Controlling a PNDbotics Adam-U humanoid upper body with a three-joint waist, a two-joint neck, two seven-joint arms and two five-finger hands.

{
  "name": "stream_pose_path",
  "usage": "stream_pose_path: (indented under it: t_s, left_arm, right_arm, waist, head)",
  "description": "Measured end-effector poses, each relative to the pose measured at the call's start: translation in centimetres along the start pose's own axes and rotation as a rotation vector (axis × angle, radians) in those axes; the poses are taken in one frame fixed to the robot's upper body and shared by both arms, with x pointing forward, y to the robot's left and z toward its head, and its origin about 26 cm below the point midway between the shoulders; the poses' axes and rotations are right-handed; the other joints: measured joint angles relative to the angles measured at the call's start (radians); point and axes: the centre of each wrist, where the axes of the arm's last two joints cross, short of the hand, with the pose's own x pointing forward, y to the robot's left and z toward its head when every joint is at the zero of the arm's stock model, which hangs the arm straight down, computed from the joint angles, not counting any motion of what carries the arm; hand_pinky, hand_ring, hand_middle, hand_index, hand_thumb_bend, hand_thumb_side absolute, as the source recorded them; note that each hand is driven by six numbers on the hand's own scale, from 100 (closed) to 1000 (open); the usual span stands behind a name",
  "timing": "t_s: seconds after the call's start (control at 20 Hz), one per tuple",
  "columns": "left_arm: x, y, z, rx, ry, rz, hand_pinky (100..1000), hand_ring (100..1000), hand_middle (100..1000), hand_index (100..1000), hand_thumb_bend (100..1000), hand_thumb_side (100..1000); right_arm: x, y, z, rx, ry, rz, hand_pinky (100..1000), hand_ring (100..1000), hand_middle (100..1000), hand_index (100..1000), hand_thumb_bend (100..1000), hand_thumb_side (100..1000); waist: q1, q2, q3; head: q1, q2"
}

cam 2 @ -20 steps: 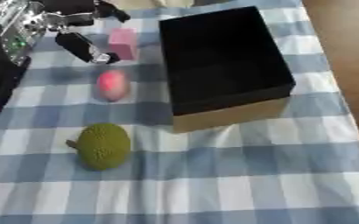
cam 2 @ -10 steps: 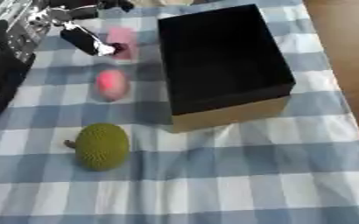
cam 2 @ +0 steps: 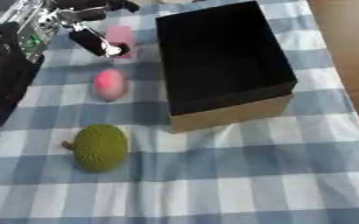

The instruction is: Pick up objects on the table and place them in the box.

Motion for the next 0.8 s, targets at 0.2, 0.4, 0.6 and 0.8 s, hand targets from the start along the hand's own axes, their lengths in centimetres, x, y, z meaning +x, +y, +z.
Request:
stream_pose_path:
  t_s: [0.2, 0.4, 0.6, 0.8]
  left_arm:
    - [-0.09, -0.05, 0.05, -0.007, 0.005, 0.004, 987, 980, 894, 1000, 289, 358]
    - [-0.22, -0.13, 0.12, -0.012, 0.015, 0.015, 988, 982, 899, 1000, 266, 351]
    - [-0.54, -0.11, 0.36, -0.013, 0.039, 0.027, 985, 979, 890, 1000, 257, 326]
    - [-0.65, -0.3, 0.4, -0.03, 0.058, 0.033, 967, 970, 863, 990, 258, 278]
  right_arm:
    - [0.0, 0.01, 0.0, -0.002, -0.002, -0.002, 943, 1000, 343, 922, 100, 470]
    - [0.0, 0.14, 0.01, 0.001, -0.001, -0.006, 944, 1000, 342, 923, 100, 470]
    - [0.0, 0.15, 0.01, 0.002, -0.001, -0.006, 944, 1000, 340, 923, 100, 470]
    - [0.0, 0.17, 0.01, 0.003, 0.0, -0.007, 944, 1000, 341, 923, 100, 470]
  waist:
    - [0.0, 0.0, -0.001]
    - [0.001, 0.001, -0.001]
    - [0.001, 0.004, -0.006]
    - [0.001, 0.006, -0.006]
  head:
    - [0.003, -0.003]
    - [0.006, -0.008]
    - [0.01, -0.008]
    - [0.012, -0.008]
